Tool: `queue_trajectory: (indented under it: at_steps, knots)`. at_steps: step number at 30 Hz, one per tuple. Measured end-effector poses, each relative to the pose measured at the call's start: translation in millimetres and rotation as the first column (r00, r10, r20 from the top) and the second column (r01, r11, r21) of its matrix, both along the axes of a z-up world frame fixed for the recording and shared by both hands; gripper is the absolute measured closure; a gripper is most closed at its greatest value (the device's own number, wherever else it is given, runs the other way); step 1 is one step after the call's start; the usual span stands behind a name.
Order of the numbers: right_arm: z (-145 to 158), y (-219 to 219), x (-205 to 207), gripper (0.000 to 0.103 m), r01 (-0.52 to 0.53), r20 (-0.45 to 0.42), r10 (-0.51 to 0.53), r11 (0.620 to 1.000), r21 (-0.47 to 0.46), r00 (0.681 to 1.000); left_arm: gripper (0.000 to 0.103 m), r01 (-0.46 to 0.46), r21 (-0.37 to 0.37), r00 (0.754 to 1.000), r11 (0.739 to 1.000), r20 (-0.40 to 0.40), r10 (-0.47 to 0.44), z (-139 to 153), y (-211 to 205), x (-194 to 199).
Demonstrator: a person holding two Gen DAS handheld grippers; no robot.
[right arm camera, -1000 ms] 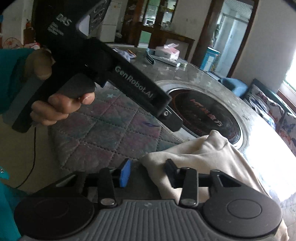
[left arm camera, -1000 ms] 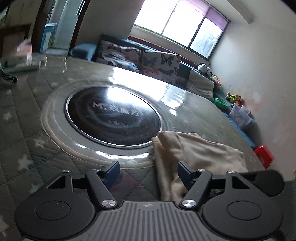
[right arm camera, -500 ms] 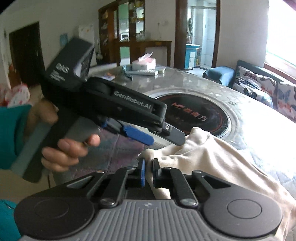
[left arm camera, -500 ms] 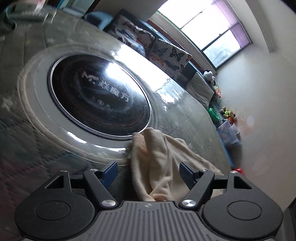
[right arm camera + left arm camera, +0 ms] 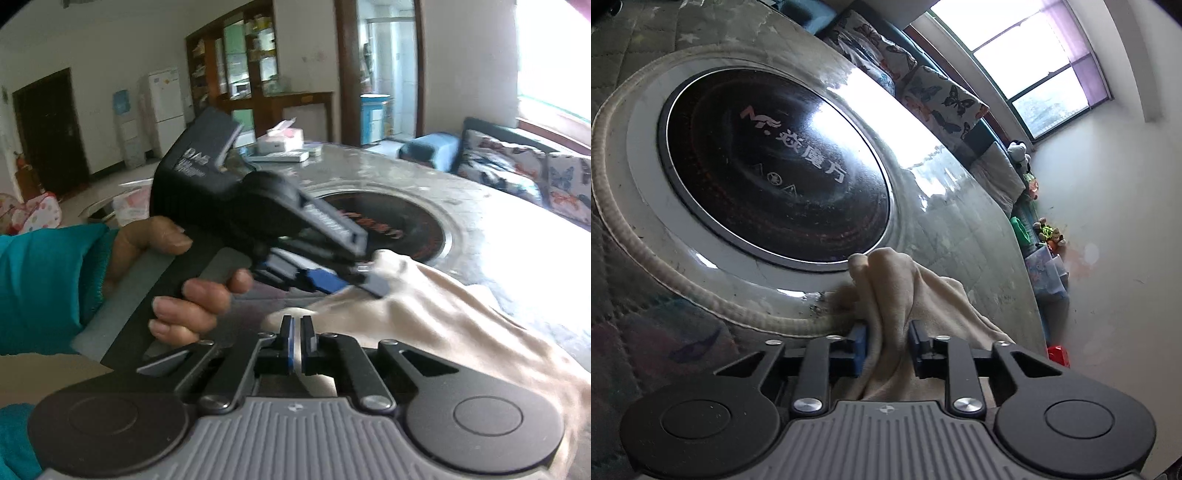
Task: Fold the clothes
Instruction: 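Grasp the sweatshirt corner with the left gripper while the right gripper grasps fabric, then lift the held sweatshirt with both grippers and fold it over itself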
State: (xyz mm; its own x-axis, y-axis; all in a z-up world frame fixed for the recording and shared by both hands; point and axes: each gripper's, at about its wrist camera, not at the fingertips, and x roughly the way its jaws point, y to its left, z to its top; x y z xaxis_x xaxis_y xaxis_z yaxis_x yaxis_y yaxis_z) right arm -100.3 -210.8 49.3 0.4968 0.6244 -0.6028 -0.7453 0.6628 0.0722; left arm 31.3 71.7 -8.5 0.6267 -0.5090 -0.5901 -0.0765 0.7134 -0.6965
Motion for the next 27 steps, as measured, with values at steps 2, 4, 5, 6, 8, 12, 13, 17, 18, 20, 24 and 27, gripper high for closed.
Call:
queue_trajectory:
  at_steps: [2,4,5,6,8,12,13,17,18,20,24,27]
  knots:
    - [-0.4,-17.4,4.1,0.094,0.063,-0.007,-0.063,0.998,0.005,0.998,0.079,0.000,0.004,1.000,1.000,0.004,0.000,0.1,-0.3,-1.5]
    - [-2.5,-39.4,12.1,0.080,0.159,-0.006,-0.159,0.987,0.002,0.987,0.079,-0.001,0.015,1.000,1.000,0.008,0.001,1.3,-1.9,-3.3]
    - [-3.6,-50.6,16.3,0.079,0.208,-0.006,-0.208,0.978,0.000,0.978,0.079,-0.001,0.022,1.000,1.000,0.012,0.000,1.9,-2.7,-4.1]
    - [-5.4,-63.6,20.9,0.073,0.256,-0.015,-0.256,0.967,0.007,0.967,0.079,0.000,0.026,1.000,1.000,0.014,0.000,2.3,-3.2,-4.6]
    - [-9.1,-90.3,30.1,0.064,0.349,-0.037,-0.348,0.937,0.023,0.937,0.079,0.000,0.030,1.000,1.000,0.015,-0.001,2.7,-3.4,-4.9]
    - [-16.6,-143.7,48.7,0.064,0.525,-0.086,-0.521,0.849,0.048,0.849,0.079,0.005,0.038,1.000,0.999,0.022,-0.005,3.2,-2.6,-4.3]
    - [-19.3,-152.2,52.1,0.064,0.550,-0.103,-0.543,0.833,0.056,0.833,0.079,0.006,0.043,1.000,0.999,0.024,-0.007,3.7,-2.6,-4.3]
    - [-34.2,-181.7,66.7,0.064,0.628,-0.184,-0.606,0.773,0.093,0.774,0.079,0.014,0.064,0.999,0.998,0.032,-0.016,5.7,-5.2,-3.8]
    - [-37.5,-185.5,69.1,0.064,0.636,-0.201,-0.610,0.766,0.099,0.766,0.079,0.016,0.068,0.999,0.998,0.034,-0.019,6.4,-6.4,-3.1]
    - [-43.1,-190.3,72.9,0.064,0.649,-0.234,-0.615,0.752,0.115,0.753,0.079,0.021,0.076,0.999,0.997,0.037,-0.024,7.4,-8.2,-2.1]
    - [-50.5,-194.5,76.1,0.063,0.670,-0.275,-0.620,0.728,0.147,0.734,0.079,0.035,0.107,0.998,0.994,0.051,-0.041,8.7,-10.4,-1.9]
    - [-51.3,-193.2,73.9,0.065,0.699,-0.267,-0.651,0.697,0.160,0.710,0.080,0.044,0.133,0.997,0.990,0.061,-0.052,10.6,-14.0,-1.8]
